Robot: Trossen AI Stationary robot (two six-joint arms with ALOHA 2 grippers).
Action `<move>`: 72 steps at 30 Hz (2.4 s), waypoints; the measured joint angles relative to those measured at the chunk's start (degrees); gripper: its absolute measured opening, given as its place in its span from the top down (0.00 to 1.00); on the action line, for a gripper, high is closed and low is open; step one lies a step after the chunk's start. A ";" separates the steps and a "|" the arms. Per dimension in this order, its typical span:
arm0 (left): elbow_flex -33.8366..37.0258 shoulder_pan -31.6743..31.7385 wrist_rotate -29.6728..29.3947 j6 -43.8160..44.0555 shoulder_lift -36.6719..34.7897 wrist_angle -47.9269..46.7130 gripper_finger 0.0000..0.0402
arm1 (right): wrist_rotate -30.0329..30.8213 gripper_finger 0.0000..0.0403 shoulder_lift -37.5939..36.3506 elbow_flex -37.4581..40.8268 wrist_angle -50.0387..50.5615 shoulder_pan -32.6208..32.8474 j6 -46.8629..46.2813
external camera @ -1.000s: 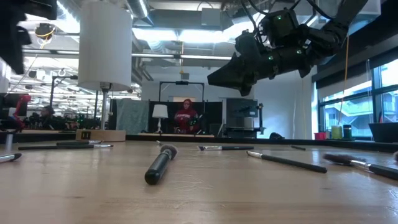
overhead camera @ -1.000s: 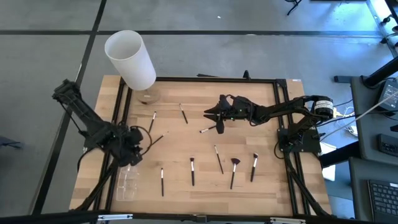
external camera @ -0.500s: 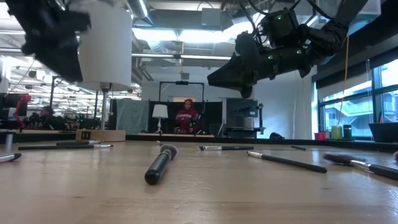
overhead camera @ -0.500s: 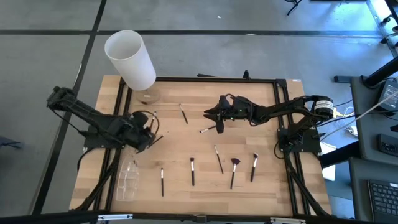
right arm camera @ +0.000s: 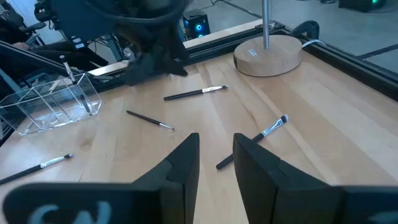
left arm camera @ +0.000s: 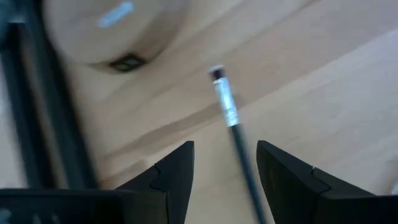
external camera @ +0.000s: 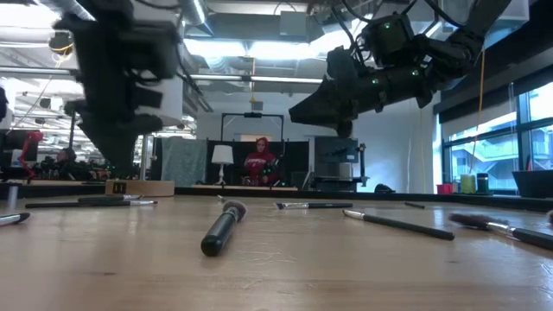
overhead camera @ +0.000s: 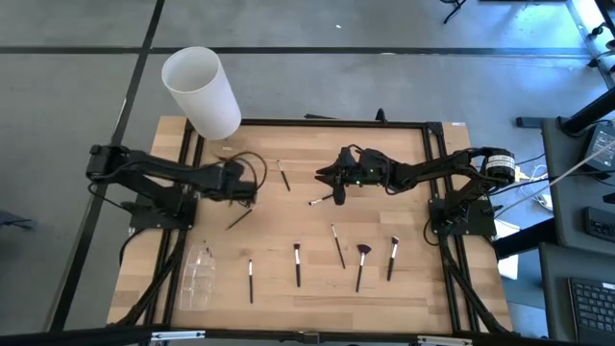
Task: Put items in baskets/containers
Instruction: Put the eyeshadow brush into the transparent organizer
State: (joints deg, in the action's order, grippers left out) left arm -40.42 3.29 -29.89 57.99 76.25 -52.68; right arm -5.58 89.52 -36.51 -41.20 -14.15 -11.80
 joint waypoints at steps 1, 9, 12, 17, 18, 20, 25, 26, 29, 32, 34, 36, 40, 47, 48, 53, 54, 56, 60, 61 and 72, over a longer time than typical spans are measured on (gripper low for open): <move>0.00 1.27 0.91 -1.69 0.85 1.76 0.58 | 0.01 0.76 0.00 0.00 0.05 0.00 0.00; 0.00 10.82 5.33 -8.49 6.41 5.29 0.58 | 0.00 0.76 0.00 0.00 1.20 0.00 0.20; 0.00 13.56 6.08 -10.73 6.98 5.77 0.58 | 0.00 0.76 0.00 0.00 1.31 0.00 0.43; 0.68 16.93 9.17 -15.49 7.03 10.40 0.58 | 0.00 0.76 0.00 0.00 1.62 0.00 0.59; 1.25 17.53 10.62 -16.25 7.03 11.57 0.59 | 0.00 0.76 0.00 0.00 1.73 0.00 0.59; 2.54 18.60 13.75 -17.19 7.03 13.00 0.60 | 0.00 0.76 0.00 0.00 2.14 0.00 0.58; 5.43 20.07 15.93 -17.58 6.68 16.08 0.67 | 0.00 0.76 0.00 0.00 2.37 0.00 0.81; 5.72 20.15 16.15 -17.90 6.68 16.52 0.68 | 0.00 0.76 0.00 0.00 2.37 0.00 0.83; 6.12 20.13 16.84 -18.31 6.60 17.38 0.74 | -0.01 0.76 0.00 0.00 2.49 0.00 0.84; 6.17 20.15 17.95 -19.50 6.64 18.02 0.81 | -0.02 0.76 0.00 0.00 2.50 0.00 0.76; 6.21 20.15 18.38 -19.75 6.66 18.29 0.86 | -0.30 0.76 0.00 0.00 2.50 0.00 0.64; 6.23 20.15 18.56 -19.75 6.68 18.42 0.91 | -1.19 0.76 0.00 0.00 2.50 0.00 0.60; 6.23 20.15 18.69 -19.77 6.68 18.40 0.95 | -2.00 0.76 0.00 0.00 2.50 0.00 0.57; 4.77 16.39 19.53 -17.79 3.17 15.41 0.92 | -2.05 0.76 0.00 0.00 2.54 0.00 0.79; 3.96 14.86 19.64 -16.99 1.79 14.75 0.92 | -2.04 0.76 0.00 0.00 2.73 0.00 0.92; -0.48 4.89 15.95 -10.34 -6.80 6.85 0.93 | -2.05 0.76 0.00 0.00 4.09 -0.09 1.51; -1.62 2.55 14.89 -8.22 -8.72 4.90 0.93 | -2.05 0.76 0.00 0.00 4.28 -0.13 1.51; -3.83 -2.42 12.51 -4.24 -12.62 0.12 0.93 | -2.01 0.76 0.00 0.00 4.89 -0.17 1.51; -5.87 -14.21 10.38 1.76 -19.17 -4.72 0.92 | -2.00 0.76 0.00 0.00 5.53 -0.17 1.22; -5.88 -17.24 9.54 2.57 -20.66 -4.80 0.93 | -2.02 0.76 0.00 0.00 5.59 -0.17 0.97; -5.88 -45.08 -16.71 6.67 -26.06 -4.79 0.93 | -2.38 0.76 0.00 0.00 3.36 0.14 -1.63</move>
State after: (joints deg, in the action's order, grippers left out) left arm -46.30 -41.79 -46.61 64.66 50.19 -57.47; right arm -7.97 89.52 -36.51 -37.84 -14.01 -13.43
